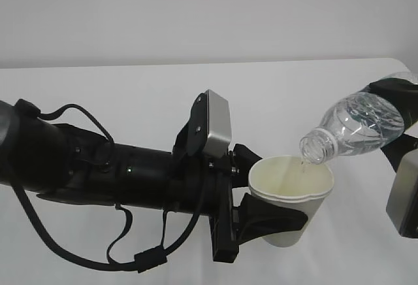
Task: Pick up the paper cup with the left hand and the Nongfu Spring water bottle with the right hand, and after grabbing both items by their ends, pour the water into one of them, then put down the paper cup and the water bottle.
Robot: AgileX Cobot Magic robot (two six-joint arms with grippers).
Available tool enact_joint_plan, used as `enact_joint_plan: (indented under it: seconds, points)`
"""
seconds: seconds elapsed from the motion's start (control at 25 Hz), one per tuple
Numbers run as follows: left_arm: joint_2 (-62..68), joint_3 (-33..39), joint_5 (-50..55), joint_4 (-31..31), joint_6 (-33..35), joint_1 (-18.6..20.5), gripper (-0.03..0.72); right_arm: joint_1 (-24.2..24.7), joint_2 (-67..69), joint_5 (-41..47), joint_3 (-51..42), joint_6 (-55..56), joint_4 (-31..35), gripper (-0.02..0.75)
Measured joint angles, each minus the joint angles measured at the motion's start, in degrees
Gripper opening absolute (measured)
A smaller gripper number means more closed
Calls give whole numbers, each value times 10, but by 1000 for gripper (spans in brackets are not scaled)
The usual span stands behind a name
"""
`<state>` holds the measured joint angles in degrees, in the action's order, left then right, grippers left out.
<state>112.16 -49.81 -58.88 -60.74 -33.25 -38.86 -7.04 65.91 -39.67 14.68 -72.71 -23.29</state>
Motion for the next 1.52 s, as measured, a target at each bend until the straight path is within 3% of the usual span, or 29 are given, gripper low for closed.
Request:
enact_joint_plan:
  seconds: [1.52]
  points:
    - [0,0,1,0,0,0,428,0,0,-1,0,0,0,425]
